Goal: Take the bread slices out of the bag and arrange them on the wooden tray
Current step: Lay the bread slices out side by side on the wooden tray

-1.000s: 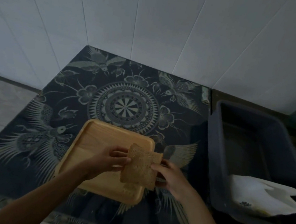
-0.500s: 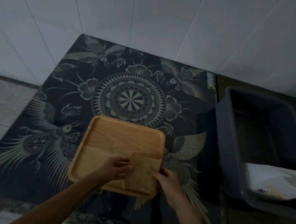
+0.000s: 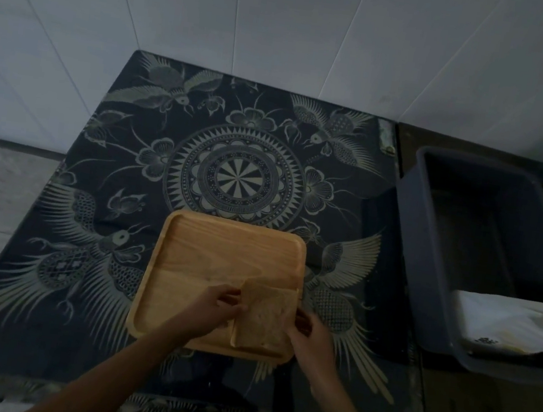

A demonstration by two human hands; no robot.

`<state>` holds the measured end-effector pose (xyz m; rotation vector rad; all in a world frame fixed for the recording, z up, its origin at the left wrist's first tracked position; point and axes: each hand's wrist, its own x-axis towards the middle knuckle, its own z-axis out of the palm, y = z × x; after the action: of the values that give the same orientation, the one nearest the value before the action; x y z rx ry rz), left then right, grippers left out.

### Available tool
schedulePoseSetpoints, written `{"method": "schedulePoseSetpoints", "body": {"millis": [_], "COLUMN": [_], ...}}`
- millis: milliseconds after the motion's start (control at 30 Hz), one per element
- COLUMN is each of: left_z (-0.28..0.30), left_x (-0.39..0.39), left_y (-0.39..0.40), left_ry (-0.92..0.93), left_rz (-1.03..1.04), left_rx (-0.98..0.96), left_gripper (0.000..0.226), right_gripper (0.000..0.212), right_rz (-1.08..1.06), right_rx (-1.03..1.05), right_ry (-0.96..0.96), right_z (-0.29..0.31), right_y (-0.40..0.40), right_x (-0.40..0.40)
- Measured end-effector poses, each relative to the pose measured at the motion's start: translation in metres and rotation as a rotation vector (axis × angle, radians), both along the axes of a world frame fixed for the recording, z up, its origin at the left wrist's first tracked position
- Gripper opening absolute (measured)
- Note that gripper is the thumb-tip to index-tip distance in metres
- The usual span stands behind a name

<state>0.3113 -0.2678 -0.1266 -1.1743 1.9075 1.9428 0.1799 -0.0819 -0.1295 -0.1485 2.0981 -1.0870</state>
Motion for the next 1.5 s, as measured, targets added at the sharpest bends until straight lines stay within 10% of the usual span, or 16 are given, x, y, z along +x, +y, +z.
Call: {"method": "schedulePoseSetpoints", "body": {"millis": [667, 1033, 1500], "left_z": [-0.007, 0.039, 0.079], "left_x": [0.005, 0.032, 0.042], "left_y": [-0.014, -0.051, -0.073], "left_ry": [0.125, 0.317, 0.605], "left_rz": [0.066, -0.048, 0.046], "left_rx": [-0.070, 0.088, -0.084], "left_gripper": [0.033, 0.032, 0.021], "right_gripper": [0.031, 0.035, 0.032], "right_rz": [-0.109, 0.182, 0.230], "right_rx": [-0.151, -0.422, -0.600], "right_ry": [0.117, 0.301, 0.107], "right_z": [0.024, 0.079, 0.115], "right_y": [-0.003, -0.044, -0.113], "right_x": [0.026, 0.015, -0.006]}}
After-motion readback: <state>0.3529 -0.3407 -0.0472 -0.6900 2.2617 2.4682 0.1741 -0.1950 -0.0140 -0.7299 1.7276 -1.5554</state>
